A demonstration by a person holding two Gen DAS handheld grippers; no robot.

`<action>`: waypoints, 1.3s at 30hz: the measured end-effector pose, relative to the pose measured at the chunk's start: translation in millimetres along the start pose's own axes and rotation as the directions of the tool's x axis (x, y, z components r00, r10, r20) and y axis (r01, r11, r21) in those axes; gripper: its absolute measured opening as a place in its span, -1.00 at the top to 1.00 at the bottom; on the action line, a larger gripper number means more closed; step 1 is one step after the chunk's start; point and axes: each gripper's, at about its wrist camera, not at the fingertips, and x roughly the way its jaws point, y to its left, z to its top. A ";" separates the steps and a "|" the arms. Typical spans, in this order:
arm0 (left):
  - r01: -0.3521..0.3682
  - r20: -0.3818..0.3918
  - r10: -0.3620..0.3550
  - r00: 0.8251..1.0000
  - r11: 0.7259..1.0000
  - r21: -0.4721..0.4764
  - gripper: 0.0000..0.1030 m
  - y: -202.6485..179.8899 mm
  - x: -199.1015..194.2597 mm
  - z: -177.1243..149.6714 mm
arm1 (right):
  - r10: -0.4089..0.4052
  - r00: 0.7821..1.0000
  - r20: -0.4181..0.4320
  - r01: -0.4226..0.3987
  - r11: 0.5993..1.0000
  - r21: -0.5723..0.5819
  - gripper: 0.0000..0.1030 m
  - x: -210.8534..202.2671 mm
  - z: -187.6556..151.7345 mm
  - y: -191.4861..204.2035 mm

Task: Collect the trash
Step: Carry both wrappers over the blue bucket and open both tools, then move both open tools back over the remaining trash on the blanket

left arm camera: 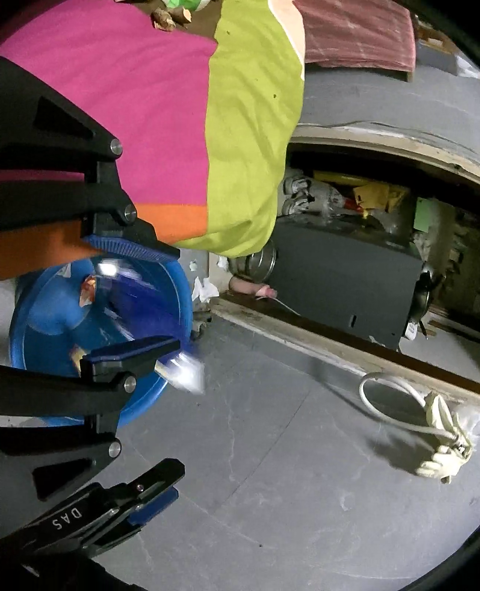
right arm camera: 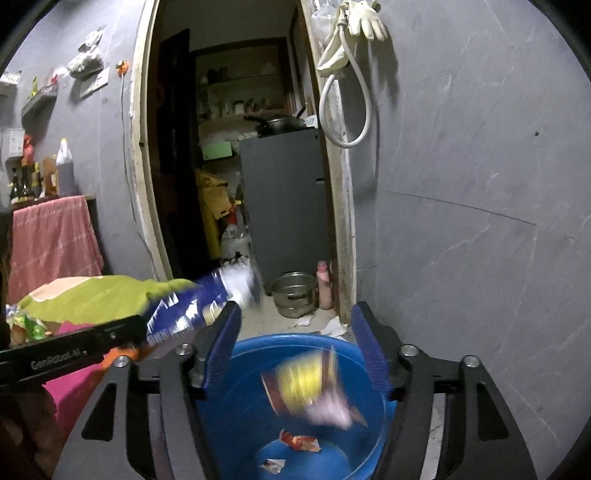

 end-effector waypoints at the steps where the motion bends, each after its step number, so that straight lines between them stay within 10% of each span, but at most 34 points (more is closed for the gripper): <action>1: 0.009 0.001 -0.009 1.000 1.000 -0.011 0.31 2.7 -4.8 1.7 | -0.002 1.000 0.004 0.002 1.000 0.002 -0.27 -1.2 2.4 0.5; 10: 0.017 0.190 -0.018 0.982 1.000 0.005 -0.04 21.5 -80.7 33.1 | 0.023 0.989 0.146 -0.020 1.000 -0.022 -0.53 -42.2 44.0 32.6; 20: -0.072 0.407 0.067 0.911 0.997 -0.002 -0.83 89.3 -193.5 51.7 | 0.141 0.957 0.254 -0.130 0.990 -0.057 -1.00 -81.4 75.8 107.0; 39: -0.352 0.482 0.334 0.810 0.934 -0.056 -0.97 211.2 -282.9 -10.9 | 0.340 0.870 0.357 -0.279 0.937 -0.211 -1.00 -114.2 42.0 245.8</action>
